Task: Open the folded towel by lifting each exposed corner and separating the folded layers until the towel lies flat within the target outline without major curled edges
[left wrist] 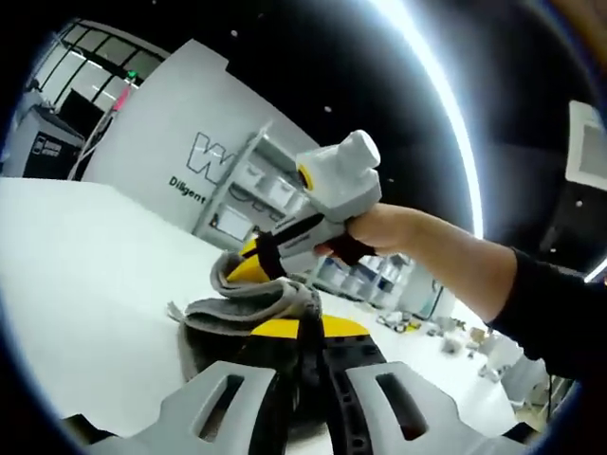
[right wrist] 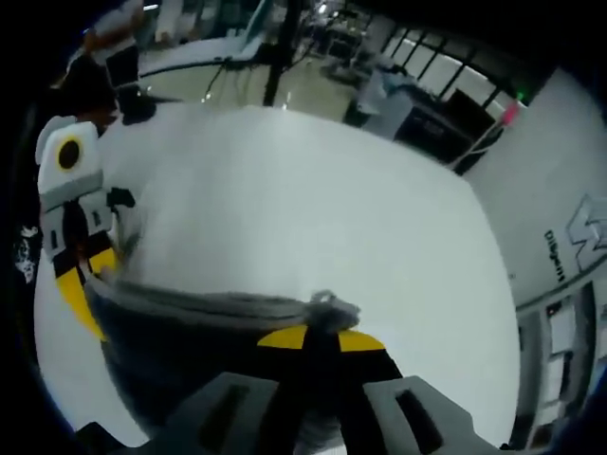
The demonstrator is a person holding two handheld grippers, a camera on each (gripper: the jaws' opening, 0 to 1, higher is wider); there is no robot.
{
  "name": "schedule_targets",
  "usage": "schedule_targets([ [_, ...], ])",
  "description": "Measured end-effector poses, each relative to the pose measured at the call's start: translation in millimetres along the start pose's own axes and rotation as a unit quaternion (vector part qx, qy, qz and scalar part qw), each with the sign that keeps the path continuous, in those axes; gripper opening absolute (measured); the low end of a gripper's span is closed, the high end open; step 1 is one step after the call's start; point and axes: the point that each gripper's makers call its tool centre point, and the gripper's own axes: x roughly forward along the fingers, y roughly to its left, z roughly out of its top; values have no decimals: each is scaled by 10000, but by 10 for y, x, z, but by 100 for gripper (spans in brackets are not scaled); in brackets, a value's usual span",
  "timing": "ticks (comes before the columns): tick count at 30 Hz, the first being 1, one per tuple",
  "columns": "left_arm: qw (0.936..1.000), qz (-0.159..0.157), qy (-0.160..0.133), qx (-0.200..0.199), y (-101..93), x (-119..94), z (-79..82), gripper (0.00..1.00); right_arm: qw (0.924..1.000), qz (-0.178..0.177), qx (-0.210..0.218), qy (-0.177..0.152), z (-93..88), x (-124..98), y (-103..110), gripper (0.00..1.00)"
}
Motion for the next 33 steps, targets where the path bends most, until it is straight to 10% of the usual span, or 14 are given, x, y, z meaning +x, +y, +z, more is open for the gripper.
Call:
schedule_targets([
  [33,9973,16,-94,727,-107,192,210,3,9951,-538,266,-790,-30,-310,-64,3],
])
